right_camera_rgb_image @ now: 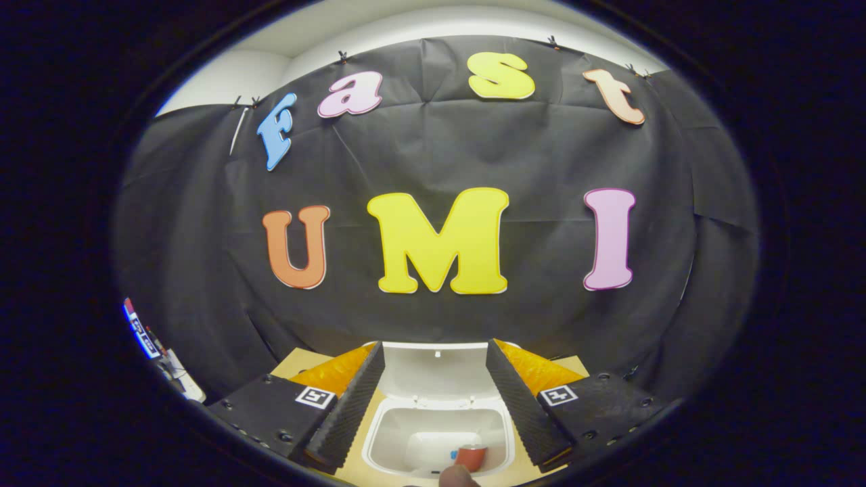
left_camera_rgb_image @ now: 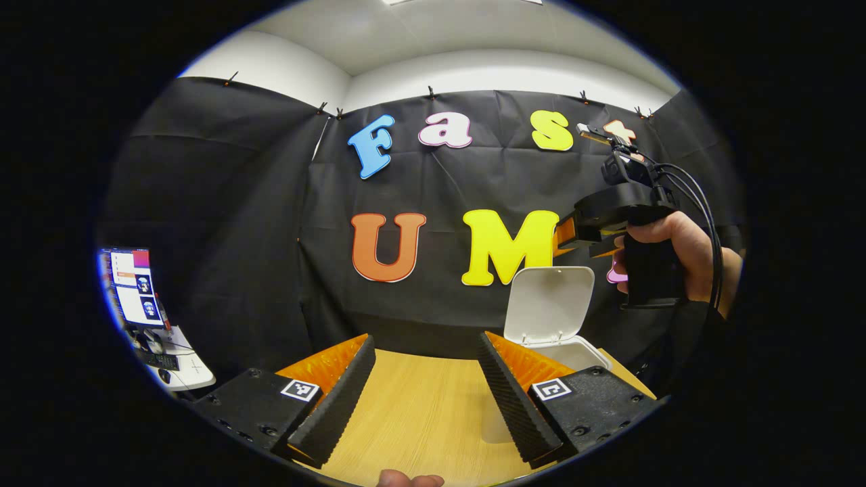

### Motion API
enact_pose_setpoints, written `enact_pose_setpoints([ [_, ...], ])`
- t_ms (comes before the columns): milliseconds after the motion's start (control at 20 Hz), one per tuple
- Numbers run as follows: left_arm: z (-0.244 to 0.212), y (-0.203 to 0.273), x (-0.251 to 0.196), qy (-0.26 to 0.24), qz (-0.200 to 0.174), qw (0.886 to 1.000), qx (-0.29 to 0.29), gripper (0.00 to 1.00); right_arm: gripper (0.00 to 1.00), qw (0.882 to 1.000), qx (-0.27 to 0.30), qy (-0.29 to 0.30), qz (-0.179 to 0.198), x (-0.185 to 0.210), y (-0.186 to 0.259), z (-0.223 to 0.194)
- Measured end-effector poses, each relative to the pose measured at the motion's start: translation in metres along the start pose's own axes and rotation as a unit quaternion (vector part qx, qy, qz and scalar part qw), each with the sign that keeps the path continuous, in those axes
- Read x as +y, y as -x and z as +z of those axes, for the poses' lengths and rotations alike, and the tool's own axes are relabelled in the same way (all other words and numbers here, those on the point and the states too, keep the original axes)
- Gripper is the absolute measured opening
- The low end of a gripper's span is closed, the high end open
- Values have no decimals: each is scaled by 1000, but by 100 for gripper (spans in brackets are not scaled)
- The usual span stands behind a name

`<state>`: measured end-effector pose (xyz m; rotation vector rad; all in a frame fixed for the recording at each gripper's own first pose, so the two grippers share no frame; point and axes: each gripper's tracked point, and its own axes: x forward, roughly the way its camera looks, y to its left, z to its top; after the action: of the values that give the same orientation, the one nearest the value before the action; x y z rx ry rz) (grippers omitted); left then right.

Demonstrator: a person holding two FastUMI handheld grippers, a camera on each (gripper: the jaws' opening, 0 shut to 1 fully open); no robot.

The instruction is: Press the lid of the desktop garbage bin to open it, pick up the crumpled paper on the desktop and throw it into the bin, then pick up the pop can on the desktop and drop it into the bin, and finally close the garbage bin lid.

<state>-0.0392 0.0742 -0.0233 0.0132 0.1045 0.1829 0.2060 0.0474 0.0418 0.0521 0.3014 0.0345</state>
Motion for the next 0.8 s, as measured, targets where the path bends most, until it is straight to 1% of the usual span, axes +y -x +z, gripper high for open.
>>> enact_pose_setpoints([
  [50,0,-1,4,-3,7,1000,-1,98,90,1000,-1,1,-1,1,-9,1],
  [100,1,-2,9,-5,14,1000,-2,98,94,1000,0,0,-3,0,-18,1],
  [200,2,-3,19,-7,29,1000,-1,98,94,1000,7,-8,-6,0,-33,0],
  [350,-1,-6,26,-7,43,999,4,98,94,1000,13,-10,-12,-3,-53,-4],
  [400,-2,-8,29,-9,46,999,7,98,91,1000,16,-11,-13,-4,-57,-5],
  [450,-1,-8,30,-10,50,999,7,98,94,1000,21,-14,-14,-4,-62,-9],
  [500,-1,-8,32,-12,51,999,7,98,94,999,25,-18,-15,-5,-65,-11],
  [550,-1,-8,32,-13,53,999,7,98,91,999,30,-21,-14,-5,-67,-14],
  [600,-1,-10,32,-14,52,999,8,98,94,999,29,-25,-13,-4,-68,-15],
  [750,-2,-10,28,-12,44,999,8,98,95,999,31,-21,-20,-6,-66,-17],
  [800,-2,-10,26,-11,39,999,6,98,99,999,33,-16,-22,-6,-62,-19],
])
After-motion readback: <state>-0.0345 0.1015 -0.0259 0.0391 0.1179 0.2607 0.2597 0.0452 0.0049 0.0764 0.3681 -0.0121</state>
